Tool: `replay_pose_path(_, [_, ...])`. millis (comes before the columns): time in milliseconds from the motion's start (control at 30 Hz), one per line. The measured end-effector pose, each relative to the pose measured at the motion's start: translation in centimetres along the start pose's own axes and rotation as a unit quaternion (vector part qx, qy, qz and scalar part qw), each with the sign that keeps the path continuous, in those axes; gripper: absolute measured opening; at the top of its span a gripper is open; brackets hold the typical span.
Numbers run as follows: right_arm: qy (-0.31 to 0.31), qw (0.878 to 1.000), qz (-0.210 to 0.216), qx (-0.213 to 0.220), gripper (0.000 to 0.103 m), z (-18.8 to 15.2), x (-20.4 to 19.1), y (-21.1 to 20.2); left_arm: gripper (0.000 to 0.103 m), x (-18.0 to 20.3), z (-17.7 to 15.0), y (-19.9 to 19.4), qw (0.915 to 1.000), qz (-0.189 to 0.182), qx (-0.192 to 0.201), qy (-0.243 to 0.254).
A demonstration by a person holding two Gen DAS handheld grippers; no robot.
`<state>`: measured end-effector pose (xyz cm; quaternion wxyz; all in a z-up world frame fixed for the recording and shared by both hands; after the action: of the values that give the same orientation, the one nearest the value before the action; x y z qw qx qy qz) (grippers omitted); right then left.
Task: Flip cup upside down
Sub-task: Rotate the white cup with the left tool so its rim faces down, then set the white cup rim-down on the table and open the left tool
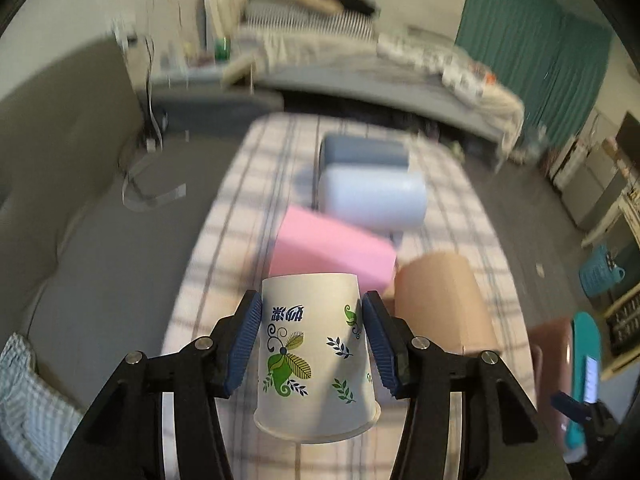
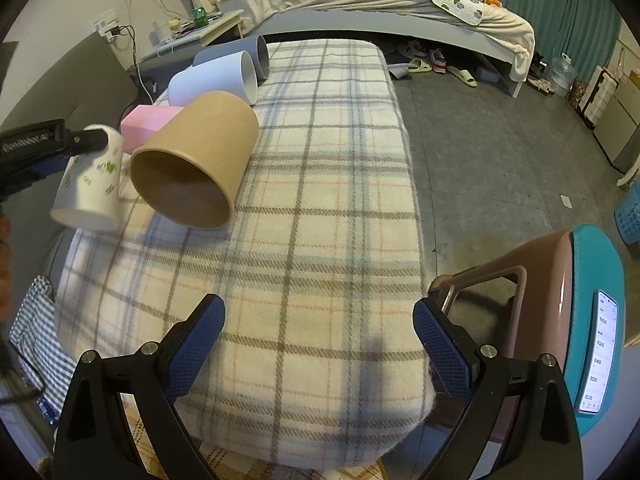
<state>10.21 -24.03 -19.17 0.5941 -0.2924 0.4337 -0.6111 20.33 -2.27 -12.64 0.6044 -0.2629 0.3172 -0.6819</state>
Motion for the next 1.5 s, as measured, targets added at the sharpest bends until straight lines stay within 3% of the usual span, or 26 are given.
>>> replay_pose_path(133, [-0.013, 1.0, -0.012, 0.003, 0.096, -0.5, 0.0, 0.1, 0.053, 1.5, -0.4, -0.2, 0.9946, 0.023, 0.086, 0.053])
replay_pose_path(300, [-0.018, 1.0, -0.019, -0.007, 0.096, -1.0, 0.2, 0.6, 0.053, 3.1, -2.2, 0.1, 0.9875, 0.032, 0.107, 0.111])
replay_pose_path(733, [-0.026, 1.0, -0.008, 0.014, 0.096, -0.9, -1.1, -1.2, 0.055, 2.5, -5.8, -2.8, 0.9948, 0.008, 0.051, 0.088])
replay_pose_path(833, [-0.028, 0.999, -0.004, 0.023, 0.096, -1.2, -1.3, -2.2, 0.07, 2.7, -6.1, -3.1, 0.9957, 0.006, 0.03, 0.087])
replay_pose_path(1233, [-0.018, 0.996, 0.001, 0.092, 0.096, -0.8, -1.6, -9.4, 0.076, 3.2, -5.5, -10.6, 0.995, -0.014, 0.052, 0.084])
replay_pose_path(1500, [-0.015, 0.989, 0.025, 0.143, 0.096, -1.7, -3.0, -13.7, 0.084, 1.1, -6.1, -15.6, 0.9954, -0.001, 0.077, 0.057])
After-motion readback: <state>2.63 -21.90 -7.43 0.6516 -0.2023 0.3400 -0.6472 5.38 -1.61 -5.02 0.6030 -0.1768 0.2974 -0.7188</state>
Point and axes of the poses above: each gripper's, at about its wrist camera, not at the fingertips, and y roughly the way its jaws point, x to its right, z to its top, the point moved 7 cm from there along y, roughly the way its jaws point, and after that the axes turned 11 degrees about y, right-handed, at the moved point
